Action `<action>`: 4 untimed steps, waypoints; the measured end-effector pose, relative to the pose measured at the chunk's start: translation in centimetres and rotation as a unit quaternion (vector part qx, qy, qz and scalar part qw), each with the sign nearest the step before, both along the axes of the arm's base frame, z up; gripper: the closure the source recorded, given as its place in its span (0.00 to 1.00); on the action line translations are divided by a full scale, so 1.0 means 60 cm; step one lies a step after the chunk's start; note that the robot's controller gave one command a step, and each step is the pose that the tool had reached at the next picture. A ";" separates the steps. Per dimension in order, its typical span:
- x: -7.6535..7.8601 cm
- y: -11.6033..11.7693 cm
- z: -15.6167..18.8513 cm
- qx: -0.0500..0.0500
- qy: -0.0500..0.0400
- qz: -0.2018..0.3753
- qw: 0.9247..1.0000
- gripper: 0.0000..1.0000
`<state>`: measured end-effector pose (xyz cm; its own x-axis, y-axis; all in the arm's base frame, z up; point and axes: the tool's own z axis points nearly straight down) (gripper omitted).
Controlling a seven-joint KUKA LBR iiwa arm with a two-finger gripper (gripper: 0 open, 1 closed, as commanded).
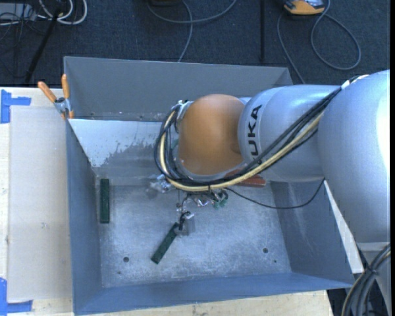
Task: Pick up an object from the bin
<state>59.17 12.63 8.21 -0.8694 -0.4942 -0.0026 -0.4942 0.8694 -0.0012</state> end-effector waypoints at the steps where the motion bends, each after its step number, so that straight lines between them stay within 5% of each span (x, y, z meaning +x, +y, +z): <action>1: 0.005 -0.013 -0.019 0.001 0.001 0.105 0.994 0.00; 2: -0.112 0.032 -0.019 0.001 0.003 0.316 0.949 0.00; 3: -0.110 0.030 -0.018 0.001 0.002 0.314 0.950 1.00; 4: -0.100 0.026 0.186 0.000 -0.003 0.276 0.961 1.00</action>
Offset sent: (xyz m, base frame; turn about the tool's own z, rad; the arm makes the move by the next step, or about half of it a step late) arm 0.0028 -0.0096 -0.0121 -0.2134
